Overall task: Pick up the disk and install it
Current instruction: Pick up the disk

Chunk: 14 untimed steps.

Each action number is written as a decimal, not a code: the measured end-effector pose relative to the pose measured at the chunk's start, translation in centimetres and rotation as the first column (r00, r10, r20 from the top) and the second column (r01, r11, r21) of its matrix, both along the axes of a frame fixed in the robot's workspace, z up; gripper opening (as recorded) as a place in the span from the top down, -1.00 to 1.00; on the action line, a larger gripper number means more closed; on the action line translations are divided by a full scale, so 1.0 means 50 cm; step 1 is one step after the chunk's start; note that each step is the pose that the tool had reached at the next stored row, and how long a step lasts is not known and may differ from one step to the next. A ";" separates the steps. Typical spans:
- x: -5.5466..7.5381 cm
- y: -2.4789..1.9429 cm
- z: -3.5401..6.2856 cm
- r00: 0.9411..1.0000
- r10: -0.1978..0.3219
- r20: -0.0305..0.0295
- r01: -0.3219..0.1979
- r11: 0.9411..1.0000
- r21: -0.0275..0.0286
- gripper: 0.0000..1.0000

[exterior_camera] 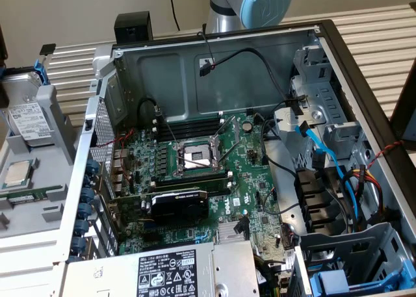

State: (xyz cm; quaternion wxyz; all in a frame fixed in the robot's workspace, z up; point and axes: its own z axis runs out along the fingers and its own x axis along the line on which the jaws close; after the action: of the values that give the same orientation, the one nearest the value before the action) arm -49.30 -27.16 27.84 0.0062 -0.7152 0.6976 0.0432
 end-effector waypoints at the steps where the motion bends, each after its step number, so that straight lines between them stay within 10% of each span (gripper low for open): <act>1: 0.000 0.0000 0.000 1.000 0.000 0.000 0.000 1.000 0.000 0.22; 14: 0.000 0.0000 -0.003 1.000 0.000 0.000 0.000 1.000 0.000 0.22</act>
State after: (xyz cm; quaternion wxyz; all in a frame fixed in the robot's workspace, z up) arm -49.29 -27.16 27.69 0.0062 -0.7151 0.6976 0.0432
